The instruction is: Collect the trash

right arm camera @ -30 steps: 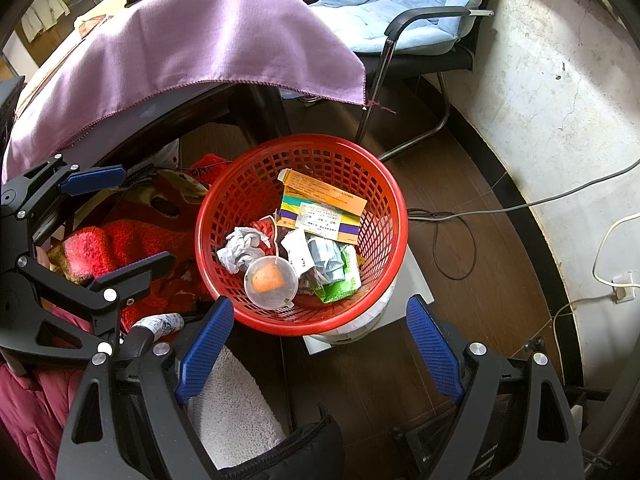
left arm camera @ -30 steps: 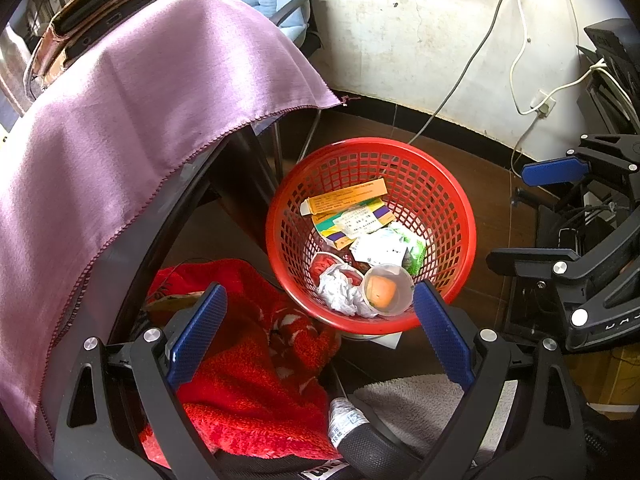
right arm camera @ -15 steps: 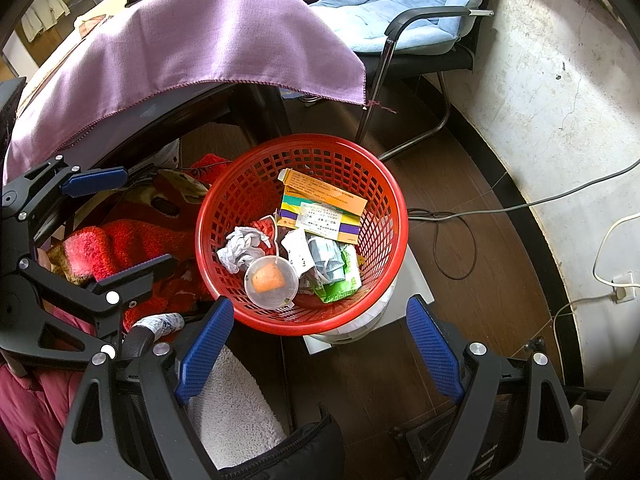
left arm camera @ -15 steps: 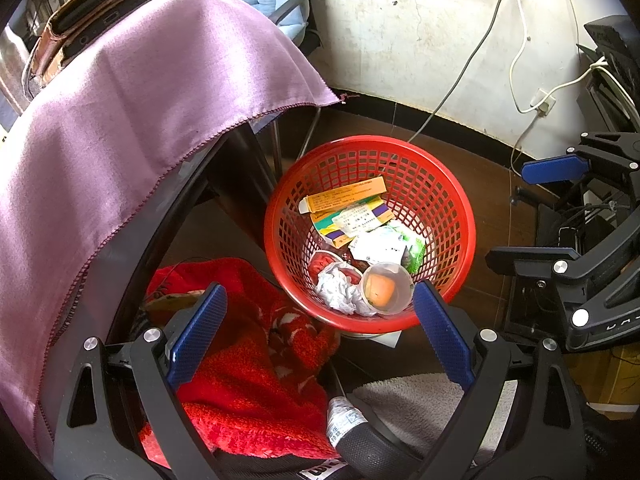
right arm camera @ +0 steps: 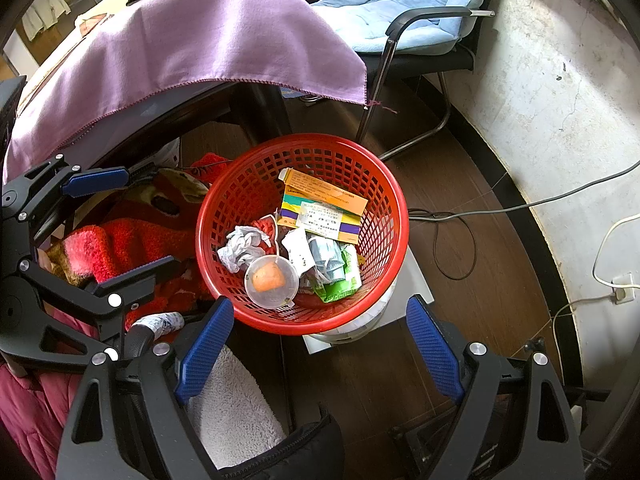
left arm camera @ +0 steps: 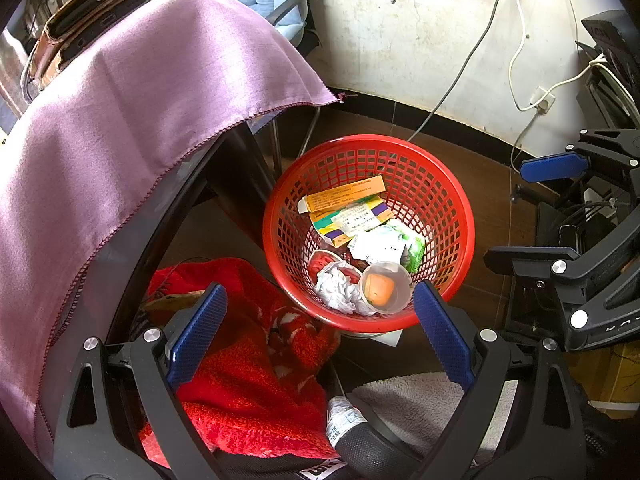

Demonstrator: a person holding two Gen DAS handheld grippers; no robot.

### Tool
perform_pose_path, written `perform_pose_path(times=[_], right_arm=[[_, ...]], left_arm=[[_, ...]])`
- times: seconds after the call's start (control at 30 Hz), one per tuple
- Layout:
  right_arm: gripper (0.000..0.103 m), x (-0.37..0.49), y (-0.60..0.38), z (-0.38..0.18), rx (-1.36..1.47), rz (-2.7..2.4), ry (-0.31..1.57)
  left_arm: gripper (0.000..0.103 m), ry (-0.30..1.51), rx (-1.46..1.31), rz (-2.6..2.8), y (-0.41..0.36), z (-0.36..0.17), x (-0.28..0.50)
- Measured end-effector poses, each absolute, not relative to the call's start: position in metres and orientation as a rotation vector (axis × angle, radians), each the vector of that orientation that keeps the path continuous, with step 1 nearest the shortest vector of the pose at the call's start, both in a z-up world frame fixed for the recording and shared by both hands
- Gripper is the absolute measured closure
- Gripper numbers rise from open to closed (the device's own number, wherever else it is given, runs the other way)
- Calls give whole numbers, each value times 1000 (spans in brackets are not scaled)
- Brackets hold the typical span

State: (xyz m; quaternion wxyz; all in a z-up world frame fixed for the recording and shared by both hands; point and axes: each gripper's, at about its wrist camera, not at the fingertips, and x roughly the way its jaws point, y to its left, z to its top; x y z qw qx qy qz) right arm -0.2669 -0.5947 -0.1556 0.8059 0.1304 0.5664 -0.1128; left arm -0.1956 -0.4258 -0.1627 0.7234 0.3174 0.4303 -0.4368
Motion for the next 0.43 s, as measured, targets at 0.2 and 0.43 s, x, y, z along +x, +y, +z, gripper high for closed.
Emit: perform_pose_path(times=[0.2,0.43], right_arm=[[17,-267,-595,-156,280,-242,1213],[17,-267,-595,-155,280,-243,1210]], left_arm=[[12,933,717,-970,-424,-164,-198],[12,914,713,-961,-421,-159,-196]])
